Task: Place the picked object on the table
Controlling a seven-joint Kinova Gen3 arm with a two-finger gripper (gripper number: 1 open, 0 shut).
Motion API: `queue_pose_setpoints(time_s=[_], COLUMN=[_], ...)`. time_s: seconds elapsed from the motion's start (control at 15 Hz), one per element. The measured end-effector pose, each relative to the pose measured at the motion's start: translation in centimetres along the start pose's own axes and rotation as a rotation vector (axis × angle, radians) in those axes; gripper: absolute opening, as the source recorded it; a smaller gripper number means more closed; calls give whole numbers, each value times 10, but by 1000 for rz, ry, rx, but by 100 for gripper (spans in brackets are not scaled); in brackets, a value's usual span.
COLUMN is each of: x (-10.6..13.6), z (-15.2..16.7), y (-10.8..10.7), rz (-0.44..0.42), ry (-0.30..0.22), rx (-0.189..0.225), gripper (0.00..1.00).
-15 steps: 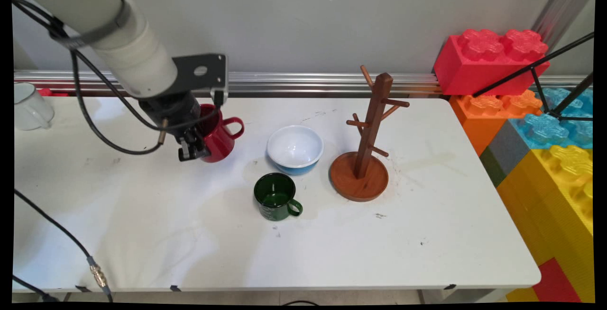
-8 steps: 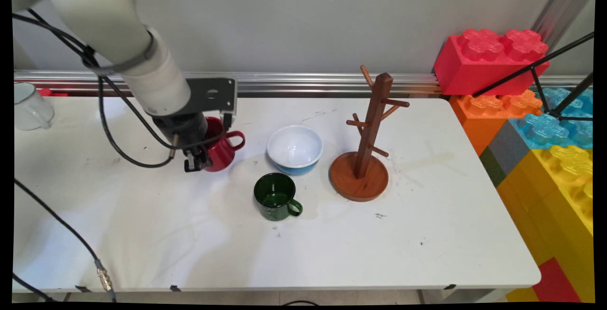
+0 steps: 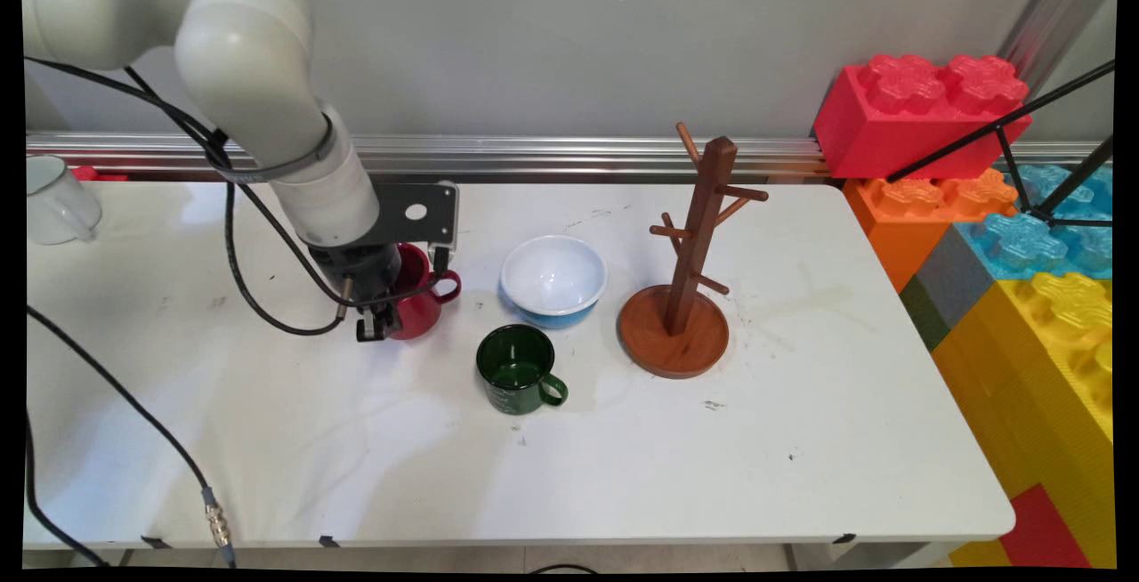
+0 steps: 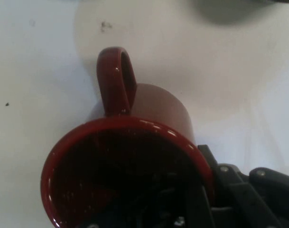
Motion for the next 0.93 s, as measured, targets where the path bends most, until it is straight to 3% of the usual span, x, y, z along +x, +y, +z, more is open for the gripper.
queue_pose_setpoints(time_s=[0.93], x=[7], z=[29], y=[-1], rz=[16], ry=[-18], rx=[-31], gripper=[0])
